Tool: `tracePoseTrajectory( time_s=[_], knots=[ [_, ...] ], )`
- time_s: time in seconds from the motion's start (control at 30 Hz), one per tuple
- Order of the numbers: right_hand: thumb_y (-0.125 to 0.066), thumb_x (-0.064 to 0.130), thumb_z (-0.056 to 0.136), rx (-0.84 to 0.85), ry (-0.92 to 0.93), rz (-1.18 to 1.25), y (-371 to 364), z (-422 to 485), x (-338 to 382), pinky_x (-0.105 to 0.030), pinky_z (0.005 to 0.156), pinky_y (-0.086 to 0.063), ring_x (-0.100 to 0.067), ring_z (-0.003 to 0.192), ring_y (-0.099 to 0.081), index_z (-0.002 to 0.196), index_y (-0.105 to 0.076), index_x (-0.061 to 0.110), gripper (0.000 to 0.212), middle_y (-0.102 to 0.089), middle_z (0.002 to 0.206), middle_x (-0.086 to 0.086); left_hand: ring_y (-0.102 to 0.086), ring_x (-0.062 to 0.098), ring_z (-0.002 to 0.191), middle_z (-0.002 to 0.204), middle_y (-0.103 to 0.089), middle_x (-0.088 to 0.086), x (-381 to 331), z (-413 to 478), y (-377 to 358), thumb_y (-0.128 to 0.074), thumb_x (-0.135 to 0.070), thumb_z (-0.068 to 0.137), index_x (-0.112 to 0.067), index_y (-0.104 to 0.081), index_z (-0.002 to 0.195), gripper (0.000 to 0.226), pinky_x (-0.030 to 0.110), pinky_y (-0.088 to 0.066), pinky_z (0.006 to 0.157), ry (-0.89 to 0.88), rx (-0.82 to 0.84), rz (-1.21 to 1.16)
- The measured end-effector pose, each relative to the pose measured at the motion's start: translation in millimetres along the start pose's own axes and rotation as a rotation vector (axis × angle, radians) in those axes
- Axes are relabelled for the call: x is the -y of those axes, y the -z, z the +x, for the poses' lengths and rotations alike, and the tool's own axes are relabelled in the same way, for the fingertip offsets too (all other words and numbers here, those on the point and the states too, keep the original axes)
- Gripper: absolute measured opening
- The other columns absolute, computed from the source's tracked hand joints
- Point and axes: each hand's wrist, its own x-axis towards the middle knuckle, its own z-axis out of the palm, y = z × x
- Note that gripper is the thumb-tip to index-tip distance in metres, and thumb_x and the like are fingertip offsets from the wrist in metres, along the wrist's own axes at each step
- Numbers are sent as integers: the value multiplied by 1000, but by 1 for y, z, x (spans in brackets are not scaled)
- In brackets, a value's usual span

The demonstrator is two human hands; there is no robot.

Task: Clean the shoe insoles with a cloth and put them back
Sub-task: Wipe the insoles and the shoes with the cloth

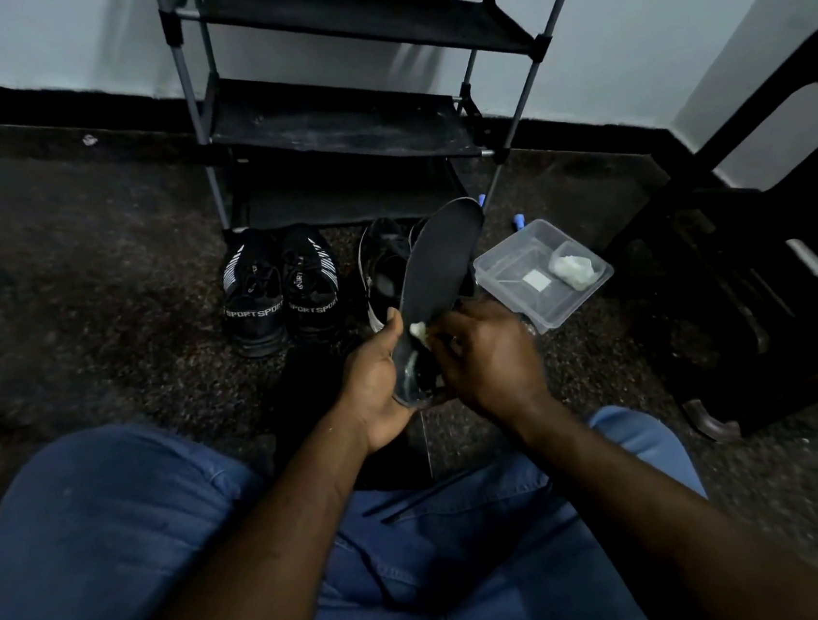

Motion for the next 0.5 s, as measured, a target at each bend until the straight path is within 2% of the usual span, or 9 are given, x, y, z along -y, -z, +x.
tracePoseTrajectory(
  time_s=[0.07, 0.13, 0.23, 0.3, 0.4, 0.43, 0.47, 0.5],
  knots=[
    [-67, 32, 92, -76, -136, -11, 4, 8, -10, -33, 62, -45, -23, 77, -59, 85, -73, 20, 15, -66, 82, -1, -73, 24, 93, 134, -65, 10, 3, 3, 0, -46, -53, 103, -11, -53, 143, 58, 41, -61, 84, -30, -5, -12],
    [-69, 27, 89, -89, -136, -19, 3, 8, -9, -33, 62, -44, -24, 76, -58, 83, -71, 18, 11, -65, 80, -2, -72, 24, 93, 136, -63, 9, 5, 1, 2, -47, -53, 103, -11, -58, 137, 55, 41, -61, 84, -18, -32, -22],
    [-64, 26, 89, -7, 97, -35, -4, -1, 10, -40, 62, -46, -30, 72, -54, 75, -65, 16, 17, -59, 75, -5, -75, 18, 84, 109, -76, 6, 5, 2, 7, -35, -54, 105, -18, -66, 123, 50, 31, -61, 66, 58, 11, -44],
    [-59, 33, 91, 15, 108, -73, 0, 2, 7, -42, 64, -47, -30, 75, -56, 80, -67, 18, 20, -62, 77, -4, -75, 15, 77, 93, -78, 5, -4, 5, 0, -39, -58, 101, -17, -66, 119, 52, 32, -61, 66, 84, 37, 1],
    [-64, 38, 92, -80, -131, -44, 10, 18, -8, -33, 63, -47, -21, 74, -62, 86, -74, 23, 19, -70, 81, 2, -73, 8, 65, 70, -76, 2, -11, -4, -13, -64, -76, 75, -4, -57, 109, 80, 51, -52, 93, 150, 129, 284],
    [-68, 36, 90, -98, -245, 64, 13, 21, -12, -30, 64, -48, -16, 74, -66, 87, -75, 24, 15, -73, 81, 6, -74, 10, 66, 72, -77, 1, -8, -1, -10, -59, -72, 84, -7, -58, 110, 70, 56, -51, 94, 111, 108, 244],
    [-72, 32, 88, -94, -355, 231, 16, 24, -15, -28, 67, -51, -10, 75, -68, 88, -76, 25, 9, -75, 81, 8, -76, 15, 68, 77, -78, 0, -6, 1, -5, -48, -62, 98, -14, -62, 110, 52, 58, -51, 87, 66, 74, 124],
    [-74, 27, 87, -61, -438, 406, 18, 26, -16, -28, 71, -55, -7, 76, -70, 89, -77, 25, 4, -76, 82, 9, -77, 19, 71, 83, -79, -1, -5, 2, 0, -38, -54, 104, -20, -65, 110, 44, 58, -51, 83, 38, 48, 36]
  ],
)
